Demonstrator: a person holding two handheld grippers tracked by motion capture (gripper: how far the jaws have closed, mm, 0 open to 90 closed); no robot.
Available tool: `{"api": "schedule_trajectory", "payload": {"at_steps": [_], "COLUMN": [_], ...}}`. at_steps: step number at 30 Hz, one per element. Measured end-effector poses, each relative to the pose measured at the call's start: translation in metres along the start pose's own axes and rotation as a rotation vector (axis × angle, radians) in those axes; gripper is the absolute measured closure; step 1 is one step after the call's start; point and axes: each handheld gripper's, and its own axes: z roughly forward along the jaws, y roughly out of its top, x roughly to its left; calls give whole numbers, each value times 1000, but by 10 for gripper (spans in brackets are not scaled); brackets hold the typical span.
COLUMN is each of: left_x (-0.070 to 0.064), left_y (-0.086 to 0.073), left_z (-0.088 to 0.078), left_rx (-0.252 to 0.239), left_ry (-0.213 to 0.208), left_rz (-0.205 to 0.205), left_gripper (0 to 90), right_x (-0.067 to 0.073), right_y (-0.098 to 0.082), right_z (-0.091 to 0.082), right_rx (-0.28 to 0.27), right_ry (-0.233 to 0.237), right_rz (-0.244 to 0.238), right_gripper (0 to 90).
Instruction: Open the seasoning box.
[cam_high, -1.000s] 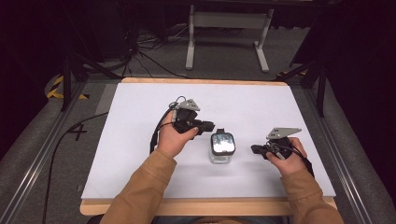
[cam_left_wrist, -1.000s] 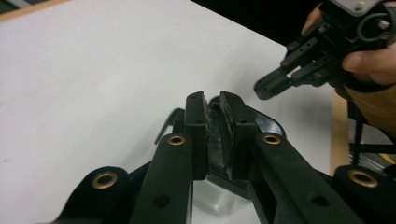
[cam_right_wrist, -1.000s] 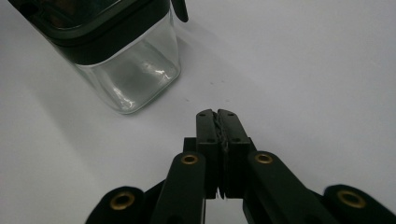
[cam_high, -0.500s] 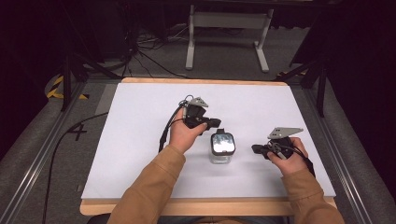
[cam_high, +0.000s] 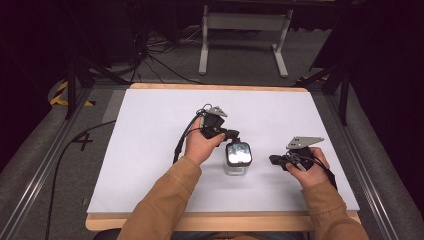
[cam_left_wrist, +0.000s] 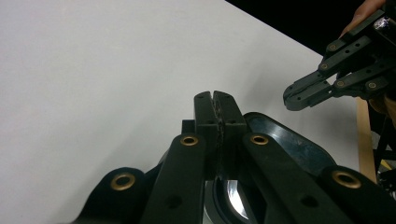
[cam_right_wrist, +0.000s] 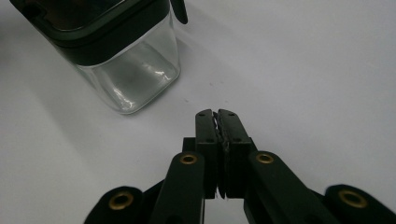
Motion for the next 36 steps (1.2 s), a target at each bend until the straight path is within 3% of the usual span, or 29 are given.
{"api": "schedule_trajectory", "payload": {"at_steps": [9, 18, 30, 36], "left_x": [-1, 2, 3, 3], "left_y": [2, 2, 2, 2], "left_z": [0, 1, 1, 1], "left_rx": [17, 13, 21, 16], "left_ry": [9, -11, -6, -1], "left_rz": [-9, -32, -33, -23], "left_gripper": [899, 899, 898, 899], "right_x": [2, 8, 18, 27], "right_y": [1, 4, 11, 18], "right_z": [0, 0, -3, -8], "right_rx": [1, -5, -36, -93], "right_ry": [2, 15, 65, 118], "right_rz": [-7, -23, -37, -57], "right_gripper": [883, 883, 886, 894]}}
